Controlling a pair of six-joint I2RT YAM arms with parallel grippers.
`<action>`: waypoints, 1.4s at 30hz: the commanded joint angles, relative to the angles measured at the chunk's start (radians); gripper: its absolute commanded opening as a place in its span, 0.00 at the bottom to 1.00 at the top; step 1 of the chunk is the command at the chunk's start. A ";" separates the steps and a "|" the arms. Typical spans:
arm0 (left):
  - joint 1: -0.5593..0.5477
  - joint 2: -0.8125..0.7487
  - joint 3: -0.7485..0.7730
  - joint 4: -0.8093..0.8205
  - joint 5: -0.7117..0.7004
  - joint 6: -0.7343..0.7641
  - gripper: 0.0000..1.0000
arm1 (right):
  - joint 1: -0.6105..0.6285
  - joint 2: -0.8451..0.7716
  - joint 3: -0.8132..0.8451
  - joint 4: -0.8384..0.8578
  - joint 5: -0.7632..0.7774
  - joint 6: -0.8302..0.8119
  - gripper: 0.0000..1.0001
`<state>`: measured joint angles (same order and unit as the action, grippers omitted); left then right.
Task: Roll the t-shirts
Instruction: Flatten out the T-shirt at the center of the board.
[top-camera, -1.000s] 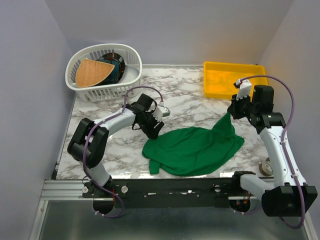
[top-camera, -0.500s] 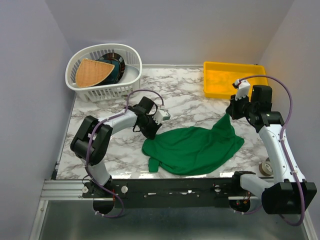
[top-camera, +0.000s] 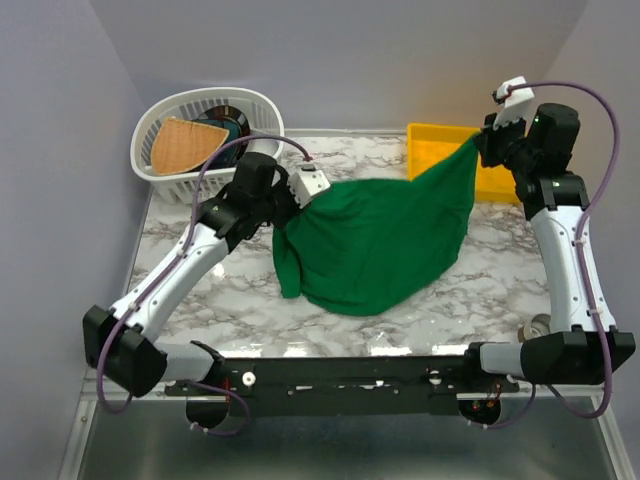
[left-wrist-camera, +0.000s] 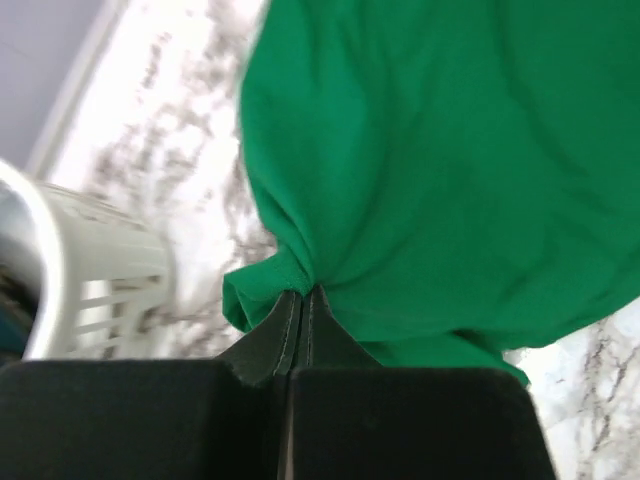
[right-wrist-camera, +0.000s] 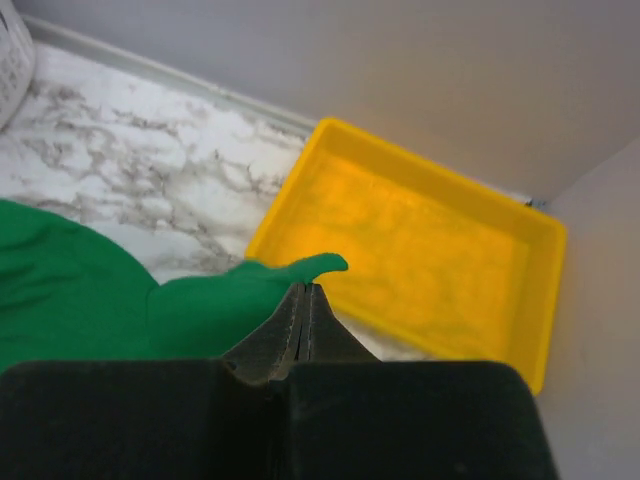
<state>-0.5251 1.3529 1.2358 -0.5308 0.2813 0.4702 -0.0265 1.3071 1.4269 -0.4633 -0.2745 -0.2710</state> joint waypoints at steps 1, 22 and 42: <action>0.004 -0.164 -0.039 -0.108 0.002 0.145 0.00 | -0.007 -0.063 0.087 -0.001 -0.107 -0.054 0.00; 0.028 0.087 -0.133 -0.170 -0.096 0.069 0.66 | -0.006 -0.250 -0.407 -0.285 -0.265 -0.214 0.00; 0.203 0.324 -0.070 -0.212 0.082 -0.081 0.54 | -0.006 -0.189 -0.404 -0.244 -0.258 -0.172 0.00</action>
<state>-0.3382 1.6917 1.1595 -0.6724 0.2485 0.3912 -0.0280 1.1110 1.0004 -0.7296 -0.5327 -0.4591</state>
